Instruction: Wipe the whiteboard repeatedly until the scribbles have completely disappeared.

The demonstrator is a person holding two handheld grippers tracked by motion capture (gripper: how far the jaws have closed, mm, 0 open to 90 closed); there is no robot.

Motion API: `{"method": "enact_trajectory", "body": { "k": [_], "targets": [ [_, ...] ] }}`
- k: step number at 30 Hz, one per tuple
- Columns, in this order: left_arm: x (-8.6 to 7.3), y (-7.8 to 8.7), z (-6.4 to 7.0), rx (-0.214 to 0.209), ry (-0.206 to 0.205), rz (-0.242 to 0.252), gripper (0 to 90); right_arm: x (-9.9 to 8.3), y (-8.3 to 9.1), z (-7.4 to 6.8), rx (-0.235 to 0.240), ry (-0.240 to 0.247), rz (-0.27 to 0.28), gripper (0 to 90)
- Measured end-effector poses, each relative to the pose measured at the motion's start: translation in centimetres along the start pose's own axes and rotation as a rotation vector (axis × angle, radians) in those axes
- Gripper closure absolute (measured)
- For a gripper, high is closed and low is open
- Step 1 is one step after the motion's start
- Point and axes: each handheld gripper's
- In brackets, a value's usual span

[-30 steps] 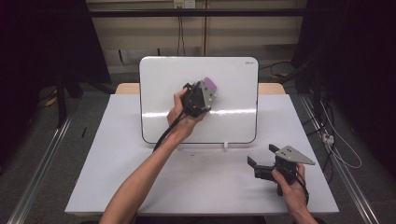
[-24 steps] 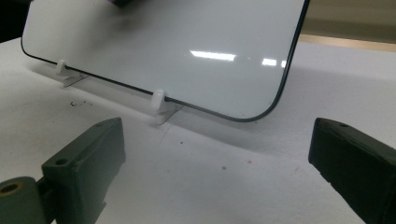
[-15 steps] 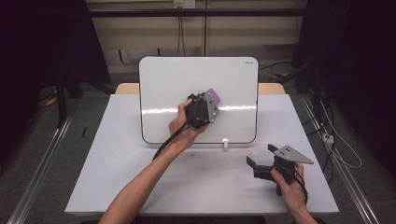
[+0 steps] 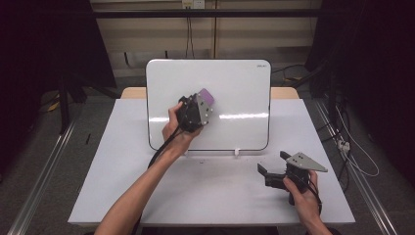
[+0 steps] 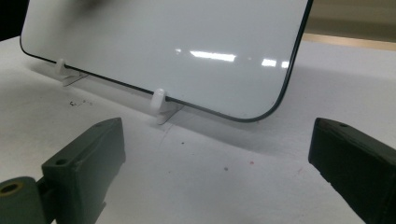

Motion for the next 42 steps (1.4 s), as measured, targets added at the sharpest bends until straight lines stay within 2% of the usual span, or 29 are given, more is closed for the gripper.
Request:
{"method": "enact_trajectory", "body": {
  "k": [1,3,4,6,8,9,11,13,17,19,21,22,26,28,33,35,36,37,38,40,42],
  "targets": [
    [-0.2,0.0,0.8,-0.026,-0.007,0.001,41.3,0.0,0.0,0.0,0.003,0.001,0.002,3.6],
    [-0.5,0.0,2.3,-0.045,-0.042,0.002,41.4,-0.1,0.0,0.0,0.002,-0.002,-0.002,3.6],
    [-0.5,0.1,2.7,-0.059,-0.043,0.002,41.3,-0.1,0.0,0.0,0.001,-0.004,-0.003,3.6],
    [-0.7,0.1,3.0,-0.085,-0.034,0.003,41.3,-0.1,-0.1,0.1,0.002,-0.005,-0.005,3.6],
    [-0.8,0.2,2.6,-0.102,-0.032,0.006,41.3,-0.1,-0.1,0.1,0.002,-0.004,-0.005,3.6],
    [-0.9,0.2,2.1,-0.090,-0.028,0.003,41.3,-0.1,-0.1,0.1,0.003,-0.002,-0.005,3.6],
    [-1.0,0.4,0.4,-0.067,0.008,0.006,41.4,-0.1,-0.1,0.1,0.003,-0.003,-0.005,3.6],
    [-1.1,0.8,-1.7,-0.011,0.031,0.000,41.4,-0.1,-0.1,0.1,0.002,-0.007,-0.007,3.7],
    [-1.6,1.4,-6.1,0.064,0.101,-0.014,41.3,-0.1,-0.1,0.2,0.003,-0.007,-0.005,3.6],
    [-1.8,1.5,-6.7,0.067,0.113,-0.009,41.3,-0.1,0.0,0.1,0.002,-0.009,0.003,3.7],
    [-1.9,1.6,-5.9,0.084,0.080,-0.017,41.4,-0.1,0.1,0.2,0.002,-0.005,0.003,3.7],
    [-2.1,1.6,-5.3,0.074,0.078,-0.014,41.3,-0.1,0.1,0.2,0.000,-0.009,0.000,3.7],
    [-2.8,1.7,-2.4,0.026,0.065,0.002,41.3,-0.1,0.1,0.2,0.002,-0.007,0.002,3.7],
    [-2.9,1.6,-1.0,0.009,0.040,-0.002,41.3,-0.1,0.0,0.1,0.004,-0.008,-0.002,3.8],
    [-3.6,1.7,2.7,-0.094,0.003,0.000,41.3,0.0,-0.1,-0.1,0.008,-0.001,-0.004,3.8],
    [-3.8,1.7,4.2,-0.103,-0.056,0.001,41.3,-0.1,-0.2,-0.1,0.011,0.000,-0.006,3.8],
    [-3.9,1.7,4.5,-0.101,-0.058,0.006,41.3,-0.1,-0.2,-0.1,0.010,-0.002,-0.009,3.8],
    [-3.9,1.7,4.2,-0.114,-0.040,0.007,41.3,-0.1,-0.2,-0.1,0.009,-0.002,-0.009,3.8],
    [-3.9,1.7,3.8,-0.110,-0.029,0.011,41.3,-0.1,-0.1,-0.1,0.009,-0.001,-0.009,3.9],
    [-3.9,1.8,2.5,-0.096,-0.010,0.013,41.3,-0.1,-0.1,0.0,0.008,0.000,-0.005,3.9],
    [-3.9,2.0,0.8,-0.063,0.024,0.013,41.3,-0.2,-0.1,0.0,0.007,-0.001,-0.005,3.9]
  ]
}}
Point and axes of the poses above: each handheld gripper's, and its own axes: y roughly backward along the jaws, x roughly out of its top, z roughly to its right, and after that the axes turned 7 degrees about -x, right-handed
